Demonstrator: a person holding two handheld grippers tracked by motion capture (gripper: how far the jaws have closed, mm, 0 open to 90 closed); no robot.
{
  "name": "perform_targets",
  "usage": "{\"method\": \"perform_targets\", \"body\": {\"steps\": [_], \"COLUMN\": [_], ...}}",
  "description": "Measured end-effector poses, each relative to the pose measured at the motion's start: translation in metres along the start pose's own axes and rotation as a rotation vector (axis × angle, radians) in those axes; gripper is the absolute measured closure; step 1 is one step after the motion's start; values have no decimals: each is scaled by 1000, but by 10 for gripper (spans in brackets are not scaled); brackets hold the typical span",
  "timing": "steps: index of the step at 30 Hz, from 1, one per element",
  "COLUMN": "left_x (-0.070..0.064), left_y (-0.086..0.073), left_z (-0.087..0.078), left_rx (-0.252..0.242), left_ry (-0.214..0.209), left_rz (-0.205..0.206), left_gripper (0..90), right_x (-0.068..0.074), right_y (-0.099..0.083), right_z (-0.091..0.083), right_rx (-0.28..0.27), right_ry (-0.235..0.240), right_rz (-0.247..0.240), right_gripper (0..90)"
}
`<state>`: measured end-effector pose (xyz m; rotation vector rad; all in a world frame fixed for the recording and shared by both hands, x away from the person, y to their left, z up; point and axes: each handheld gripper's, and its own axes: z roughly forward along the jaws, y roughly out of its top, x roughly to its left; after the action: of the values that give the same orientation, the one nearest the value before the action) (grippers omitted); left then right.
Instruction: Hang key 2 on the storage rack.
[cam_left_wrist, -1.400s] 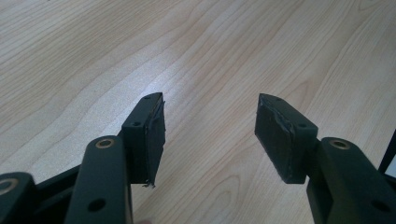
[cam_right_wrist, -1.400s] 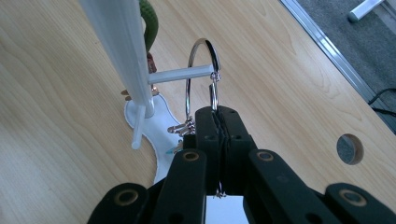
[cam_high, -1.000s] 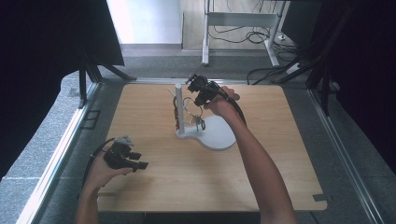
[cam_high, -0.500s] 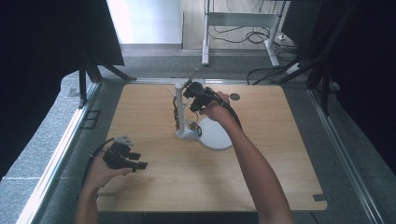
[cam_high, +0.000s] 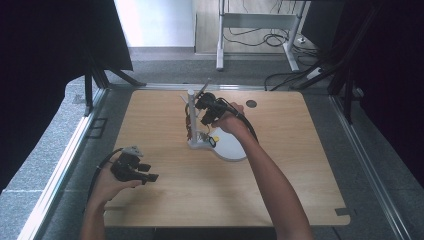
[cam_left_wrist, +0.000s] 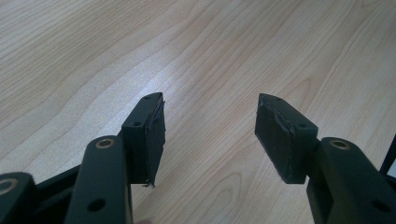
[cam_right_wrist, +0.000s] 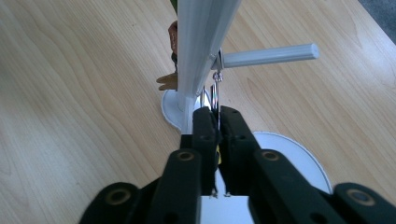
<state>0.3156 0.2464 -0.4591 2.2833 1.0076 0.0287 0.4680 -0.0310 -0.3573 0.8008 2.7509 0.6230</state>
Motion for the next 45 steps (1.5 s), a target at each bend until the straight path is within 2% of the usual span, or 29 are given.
{"method": "perform_targets", "body": {"steps": [3, 10, 19, 24, 29, 31, 39, 45], "left_x": [0, -2, -2, -4, -6, -7, -7, -9], "left_y": [0, 1, 2, 3, 4, 4, 5, 5], "left_z": [0, 1, 1, 2, 3, 5, 6, 5], "left_rx": [3, 3, 7, 8, 16, 11, 15, -9], "left_ry": [1, 4, 8, 12, 18, 18, 23, 32], "left_rz": [5, 8, 5, 5, 19, 12, 20, 4], "left_gripper": [434, 434, 433, 434, 432, 432, 427, 425], "right_x": [0, -1, -7, -6, -4, -3, -5, -6], "right_y": [-1, -11, -45, -74, -111, -126, -182, -208], "right_z": [-4, -21, -38, -48, -55, -56, -47, -35], "right_rx": [-19, -65, -111, -158, -205, -219, -235, -236], "right_ry": [-14, 1, -10, -14, -2, 2, 25, 38], "right_rz": [-4, 19, 63, 85, 110, 129, 193, 234], "right_gripper": [773, 706, 654, 618, 586, 573, 542, 530]}}
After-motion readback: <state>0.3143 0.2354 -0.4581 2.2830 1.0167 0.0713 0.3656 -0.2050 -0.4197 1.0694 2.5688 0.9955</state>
